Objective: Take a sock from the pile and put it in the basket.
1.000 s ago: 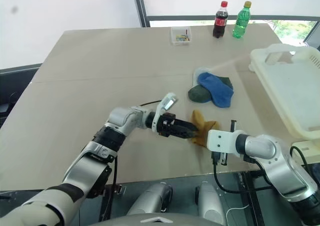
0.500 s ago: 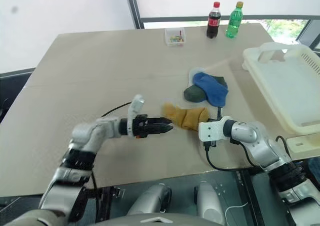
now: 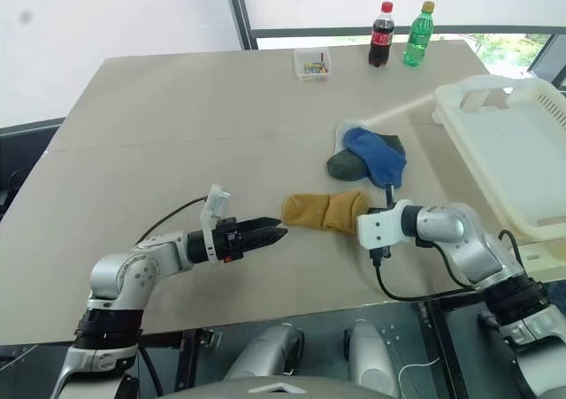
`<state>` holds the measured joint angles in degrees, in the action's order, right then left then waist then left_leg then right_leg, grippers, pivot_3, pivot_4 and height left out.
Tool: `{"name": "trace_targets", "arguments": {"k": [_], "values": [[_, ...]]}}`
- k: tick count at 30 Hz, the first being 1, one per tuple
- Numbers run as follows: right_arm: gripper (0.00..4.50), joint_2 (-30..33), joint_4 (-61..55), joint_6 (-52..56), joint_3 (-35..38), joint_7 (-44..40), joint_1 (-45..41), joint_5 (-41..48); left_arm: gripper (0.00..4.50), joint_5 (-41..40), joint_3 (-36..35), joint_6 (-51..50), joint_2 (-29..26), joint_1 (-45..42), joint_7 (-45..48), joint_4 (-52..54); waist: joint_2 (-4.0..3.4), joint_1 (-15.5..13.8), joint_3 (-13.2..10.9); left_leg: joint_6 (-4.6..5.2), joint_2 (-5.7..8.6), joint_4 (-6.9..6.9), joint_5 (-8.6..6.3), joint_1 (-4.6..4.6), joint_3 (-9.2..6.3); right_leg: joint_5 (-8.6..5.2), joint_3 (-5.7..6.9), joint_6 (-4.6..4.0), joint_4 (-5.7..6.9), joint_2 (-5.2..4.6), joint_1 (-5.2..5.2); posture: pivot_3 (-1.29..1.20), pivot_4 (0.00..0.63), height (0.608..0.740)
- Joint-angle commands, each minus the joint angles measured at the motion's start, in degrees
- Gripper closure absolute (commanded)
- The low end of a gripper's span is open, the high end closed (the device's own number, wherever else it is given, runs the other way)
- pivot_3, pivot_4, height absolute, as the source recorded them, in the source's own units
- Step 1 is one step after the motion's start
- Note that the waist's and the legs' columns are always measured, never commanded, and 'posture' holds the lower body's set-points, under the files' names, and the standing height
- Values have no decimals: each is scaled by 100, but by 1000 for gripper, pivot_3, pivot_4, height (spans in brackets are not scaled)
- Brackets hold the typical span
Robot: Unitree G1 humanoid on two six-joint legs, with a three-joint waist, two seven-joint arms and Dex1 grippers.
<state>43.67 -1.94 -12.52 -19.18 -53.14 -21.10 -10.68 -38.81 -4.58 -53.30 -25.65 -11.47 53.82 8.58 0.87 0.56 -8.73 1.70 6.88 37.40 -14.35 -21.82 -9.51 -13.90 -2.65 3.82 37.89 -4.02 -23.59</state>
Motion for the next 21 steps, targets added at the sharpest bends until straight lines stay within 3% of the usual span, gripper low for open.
{"name": "trace_targets", "arguments": {"k": [1, 11, 16, 21], "values": [[4500, 48, -464, 507, 86, -460, -170, 289, 1383, -194, -106, 99, -43, 67, -56, 285, -1, 7, -1, 0, 0, -1, 0, -1, 0, 0, 0, 0, -1, 0, -1, 0, 150, 729], [4500, -660, -527, 1561, 79, -645, -829, 766, 1383, -412, -271, 175, -113, 331, -270, 479, -2, -5, -3, 0, -1, -8, 0, -9, -3, 0, 3, -1, -8, -3, -8, 0, 150, 729], [4500, -1281, -199, 1821, -32, -340, -1049, 701, 1383, -530, -362, 217, -105, 474, -412, 599, -4, 13, -4, 0, -2, -14, 0, -8, -2, 0, 2, -2, -10, -1, -10, 0, 150, 729], [4500, -1103, -505, 2248, 436, -248, -727, 922, 1383, -628, -394, 240, -98, 539, -529, 708, -4, -68, -4, 0, 1, -14, 0, -16, -3, 0, 4, -2, -11, -3, -19, 0, 150, 729]]}}
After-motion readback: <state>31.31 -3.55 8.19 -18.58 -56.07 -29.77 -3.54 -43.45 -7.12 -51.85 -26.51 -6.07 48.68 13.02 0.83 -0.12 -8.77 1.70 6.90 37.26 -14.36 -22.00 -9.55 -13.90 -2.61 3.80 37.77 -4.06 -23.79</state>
